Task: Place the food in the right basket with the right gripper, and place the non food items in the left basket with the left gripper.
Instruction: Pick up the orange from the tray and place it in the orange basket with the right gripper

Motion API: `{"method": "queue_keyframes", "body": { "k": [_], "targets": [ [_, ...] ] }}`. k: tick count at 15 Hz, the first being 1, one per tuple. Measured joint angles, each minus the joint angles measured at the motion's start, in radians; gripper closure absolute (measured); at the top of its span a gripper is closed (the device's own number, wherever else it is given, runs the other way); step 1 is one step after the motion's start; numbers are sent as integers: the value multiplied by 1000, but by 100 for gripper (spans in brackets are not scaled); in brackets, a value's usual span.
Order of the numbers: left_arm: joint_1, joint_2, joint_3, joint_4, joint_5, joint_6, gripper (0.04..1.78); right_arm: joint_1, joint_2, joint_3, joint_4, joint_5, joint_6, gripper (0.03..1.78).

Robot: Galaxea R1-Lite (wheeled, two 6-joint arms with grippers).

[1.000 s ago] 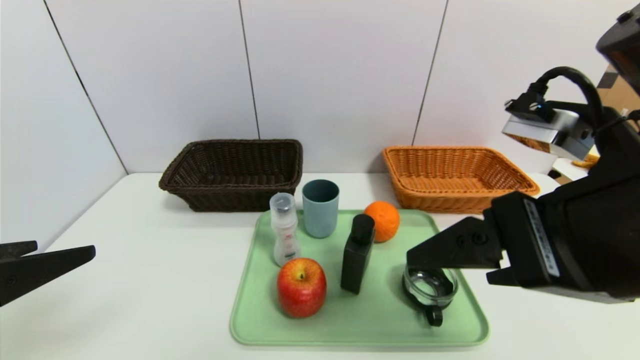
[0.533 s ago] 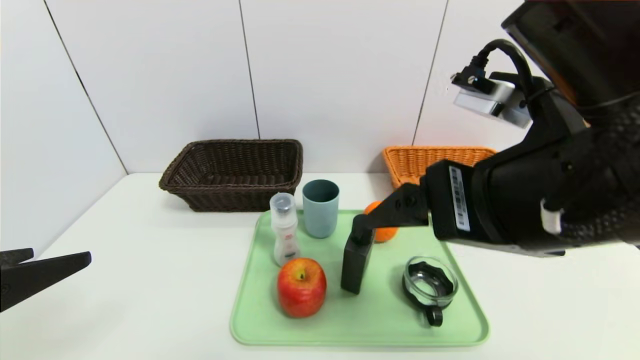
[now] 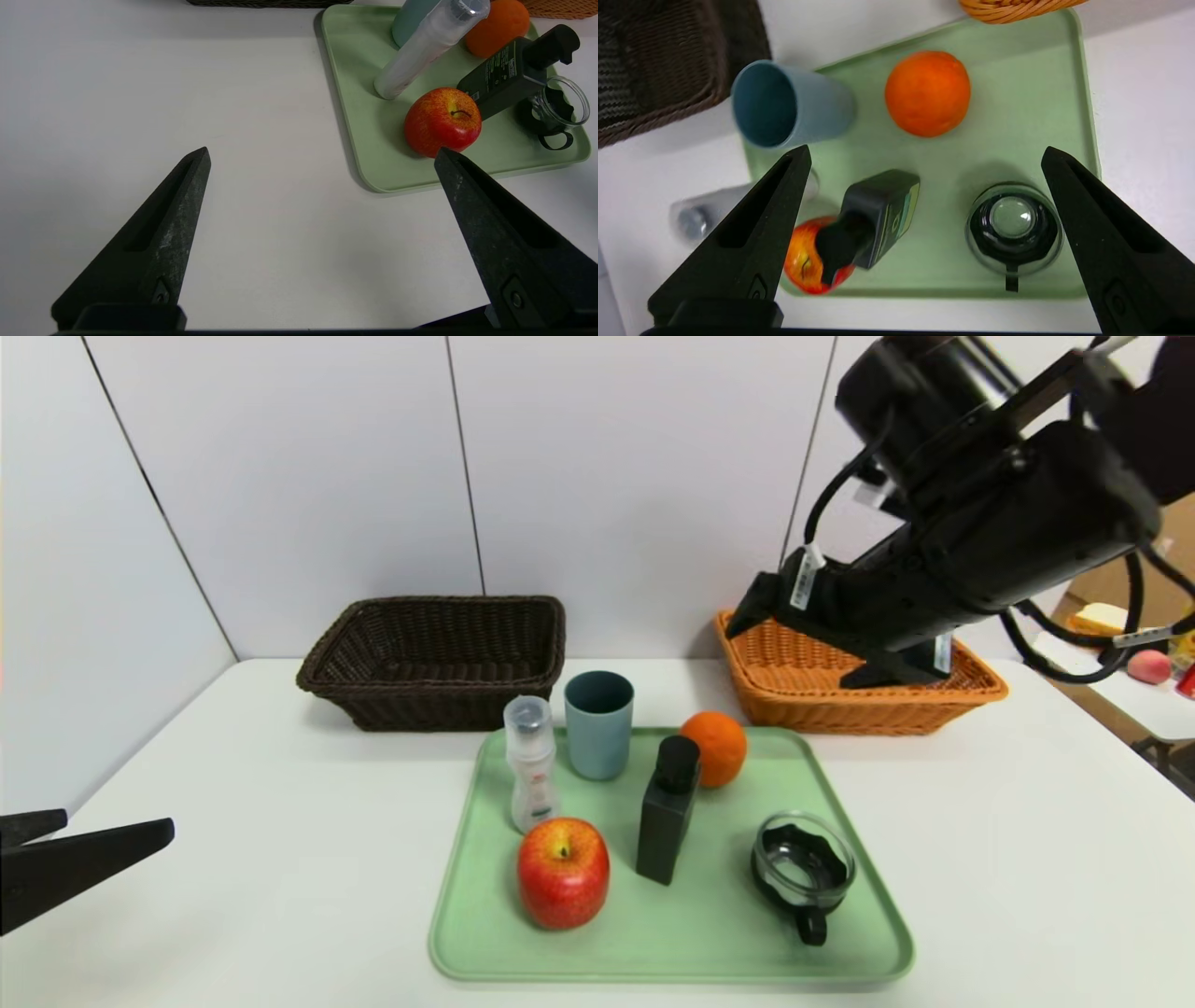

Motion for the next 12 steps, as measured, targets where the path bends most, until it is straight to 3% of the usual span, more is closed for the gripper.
{"method": "queue_keyframes", "body": {
  "k": [6,10,12],
  "targets": [
    [0,-24,23,4,5,0,13,-49,156,-4,-18,51,108,10],
    [0,-40,43,4,4,0,13,-55,198,-4,-17,63,119,10],
    [0,-47,51,4,4,1,13,-55,209,-4,-19,95,133,10]
  ]
}}
